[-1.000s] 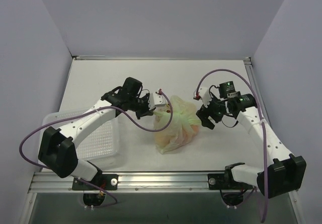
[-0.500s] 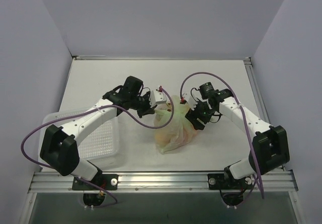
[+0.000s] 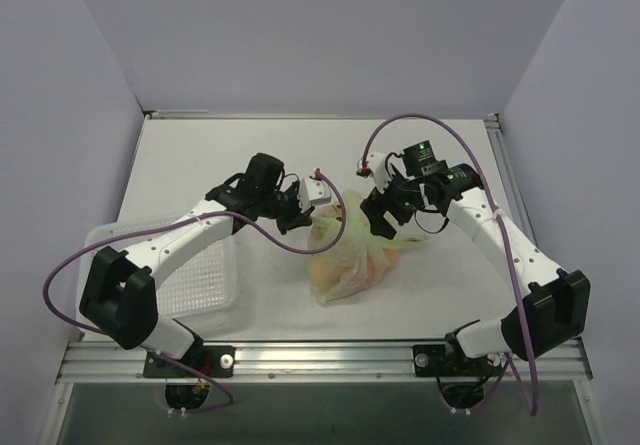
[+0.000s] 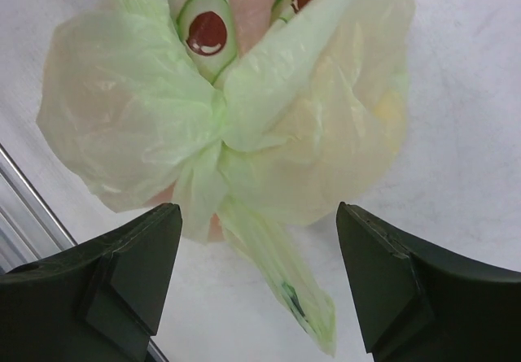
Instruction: Place the fake fruits into the plastic bag and tie a complex knot
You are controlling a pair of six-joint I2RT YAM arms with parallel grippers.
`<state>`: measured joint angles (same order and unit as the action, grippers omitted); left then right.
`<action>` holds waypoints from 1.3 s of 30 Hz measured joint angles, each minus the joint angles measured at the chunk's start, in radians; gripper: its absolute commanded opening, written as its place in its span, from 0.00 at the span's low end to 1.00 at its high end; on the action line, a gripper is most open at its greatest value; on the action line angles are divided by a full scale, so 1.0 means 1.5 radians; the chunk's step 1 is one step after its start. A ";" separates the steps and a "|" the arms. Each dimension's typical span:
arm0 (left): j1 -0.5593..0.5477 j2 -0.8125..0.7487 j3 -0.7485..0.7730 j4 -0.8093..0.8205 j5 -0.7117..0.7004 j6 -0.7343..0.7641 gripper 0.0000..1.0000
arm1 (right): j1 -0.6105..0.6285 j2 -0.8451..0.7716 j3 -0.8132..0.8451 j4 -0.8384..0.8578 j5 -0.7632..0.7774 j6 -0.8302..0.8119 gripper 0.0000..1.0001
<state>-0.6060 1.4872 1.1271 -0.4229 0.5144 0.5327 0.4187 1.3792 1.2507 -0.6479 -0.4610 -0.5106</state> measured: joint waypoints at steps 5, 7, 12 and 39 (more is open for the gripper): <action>0.000 0.001 0.000 0.018 0.011 -0.016 0.13 | 0.046 0.049 0.000 0.025 -0.003 0.023 0.79; 0.002 0.004 0.000 0.020 0.013 -0.022 0.13 | 0.064 0.072 -0.003 0.041 -0.002 0.029 0.76; 0.008 0.013 0.001 0.026 0.021 -0.042 0.18 | 0.090 0.101 -0.039 0.086 0.022 0.043 0.46; 0.109 -0.040 0.174 -0.052 -0.053 -0.251 0.98 | -0.330 0.206 0.200 0.195 0.071 0.198 0.00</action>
<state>-0.4419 1.4269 1.3884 -0.5014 0.4343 0.1562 -0.0761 1.6882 1.5513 -0.3557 -0.3538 -0.2134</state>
